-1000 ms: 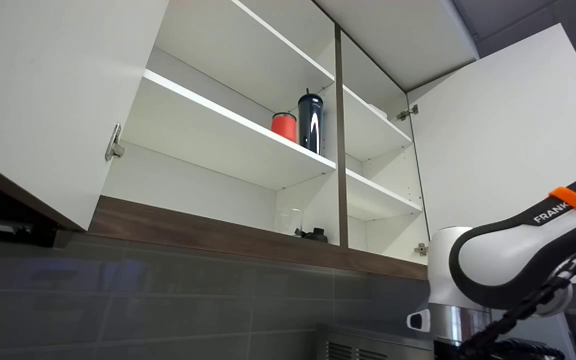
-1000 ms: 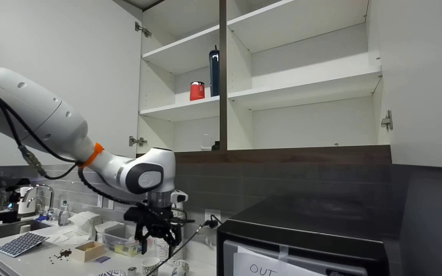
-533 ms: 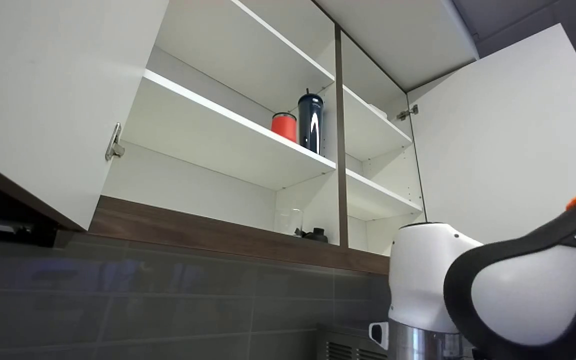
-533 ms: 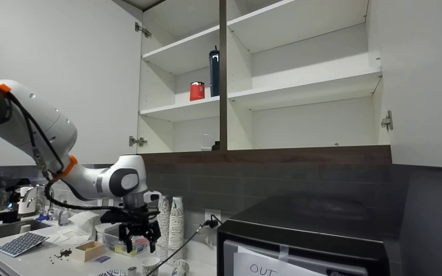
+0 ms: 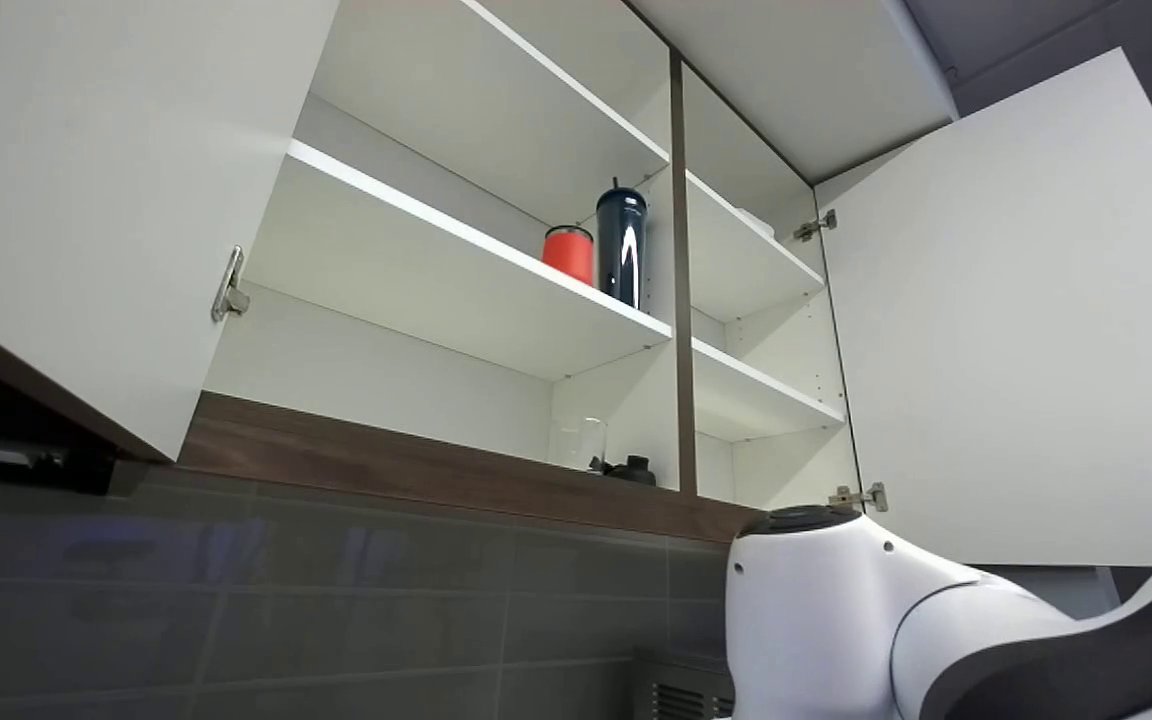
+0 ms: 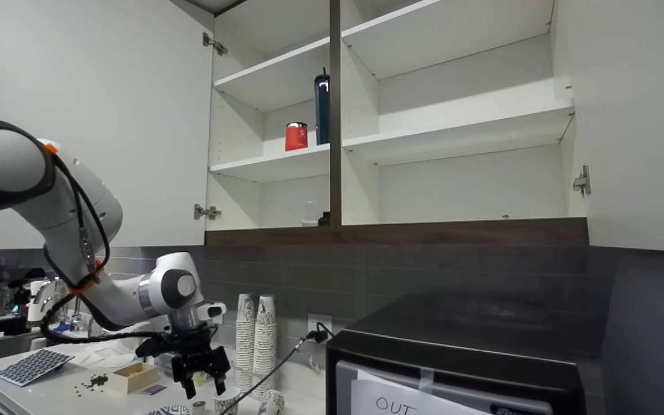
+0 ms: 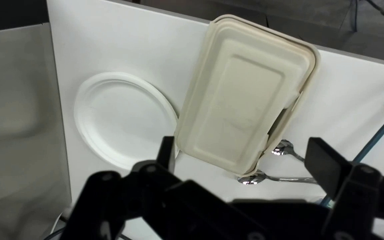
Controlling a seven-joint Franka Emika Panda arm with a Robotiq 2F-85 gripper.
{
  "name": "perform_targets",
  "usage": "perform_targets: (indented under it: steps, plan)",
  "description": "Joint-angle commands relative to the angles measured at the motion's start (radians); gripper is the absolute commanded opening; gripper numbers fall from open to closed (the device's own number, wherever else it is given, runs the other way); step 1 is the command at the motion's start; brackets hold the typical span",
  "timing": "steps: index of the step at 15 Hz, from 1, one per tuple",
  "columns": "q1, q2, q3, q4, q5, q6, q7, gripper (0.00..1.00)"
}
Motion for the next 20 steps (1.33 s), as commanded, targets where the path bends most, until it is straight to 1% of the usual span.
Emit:
perform_targets:
  steps: [1, 4, 7, 10, 12, 13, 16, 18, 20]
  plan:
    - [0.026, -0.002, -0.031, 0.003, -0.009, -0.004, 0.002, 1.00]
    - [0.025, -0.005, -0.035, 0.004, -0.009, -0.004, -0.003, 1.00]
    - [0.040, 0.072, 0.028, 0.037, -0.089, -0.054, 0.058, 1.00]
    - [0.066, 0.138, 0.065, 0.055, -0.159, -0.086, 0.136, 1.00]
    - [0.092, 0.201, 0.070, 0.087, -0.150, -0.108, 0.201, 1.00]
    - [0.105, 0.230, 0.063, 0.099, -0.133, -0.110, 0.224, 1.00]
    - [0.126, 0.302, 0.038, 0.143, -0.190, -0.101, 0.374, 1.00]
    - [0.145, 0.348, 0.013, 0.174, -0.258, -0.084, 0.470, 1.00]
    - [0.174, 0.407, -0.009, 0.212, -0.270, -0.095, 0.477, 1.00]
